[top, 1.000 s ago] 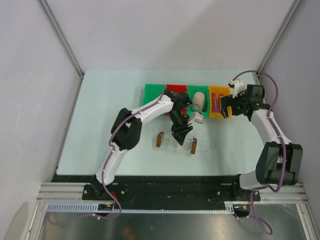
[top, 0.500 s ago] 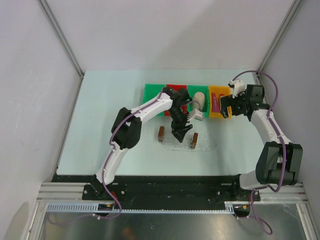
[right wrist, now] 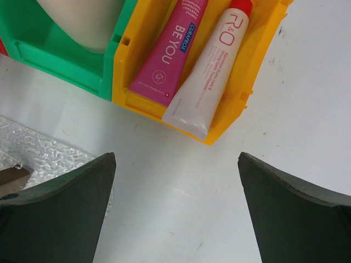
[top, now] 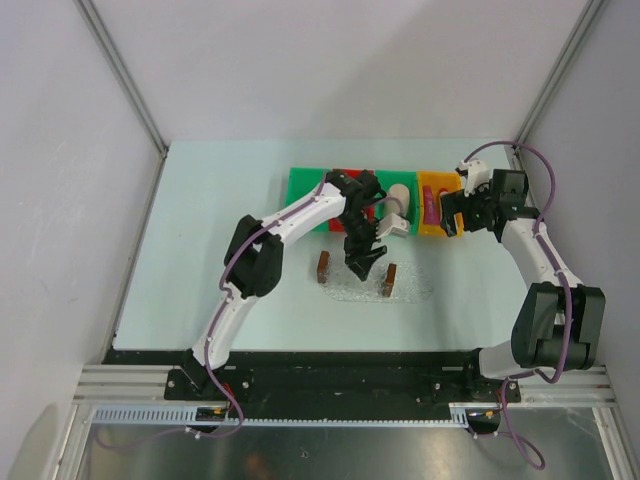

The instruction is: Prepare toiletry sets of a toothbrush and toothpaste on the tray

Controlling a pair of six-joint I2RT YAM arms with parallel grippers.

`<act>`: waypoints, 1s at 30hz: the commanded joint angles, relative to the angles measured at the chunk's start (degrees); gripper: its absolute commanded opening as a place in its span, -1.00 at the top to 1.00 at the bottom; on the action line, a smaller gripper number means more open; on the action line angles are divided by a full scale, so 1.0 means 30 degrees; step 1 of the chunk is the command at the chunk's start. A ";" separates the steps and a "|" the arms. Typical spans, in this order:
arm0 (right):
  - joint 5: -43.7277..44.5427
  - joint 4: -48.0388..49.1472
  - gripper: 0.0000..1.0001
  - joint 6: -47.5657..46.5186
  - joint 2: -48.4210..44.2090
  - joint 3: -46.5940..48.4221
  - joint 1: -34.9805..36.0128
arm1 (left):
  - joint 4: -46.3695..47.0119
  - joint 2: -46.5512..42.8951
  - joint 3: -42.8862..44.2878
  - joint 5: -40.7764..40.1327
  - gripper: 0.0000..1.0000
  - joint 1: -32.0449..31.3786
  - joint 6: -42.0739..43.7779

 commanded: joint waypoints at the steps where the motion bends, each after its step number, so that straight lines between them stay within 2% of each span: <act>1: -0.0065 0.0140 -0.99 -0.0255 0.0061 0.0770 0.0083 | 0.0293 0.0023 0.1187 -0.0490 -0.68 0.0060 0.0121; 5: -0.0065 0.0140 -0.99 -0.0284 0.0119 0.0769 0.0083 | 0.0527 -0.0329 0.1158 -0.0783 -0.81 0.0089 -0.0172; 8: -0.0036 0.0111 -0.99 -0.0284 0.0120 0.0770 0.0083 | 0.0790 -0.0680 0.1012 -0.1134 -1.00 0.0060 -0.0319; 22: 0.0052 0.0082 -0.99 -0.0372 0.0266 0.0770 0.0112 | 0.2168 -0.3374 -0.1183 -0.2480 -0.99 -0.0379 -0.0642; 30: 0.0110 0.0082 -1.00 -0.0489 0.0325 0.0770 0.0229 | 0.5271 -0.6828 -0.5986 -0.5323 -1.00 -0.0789 -0.0320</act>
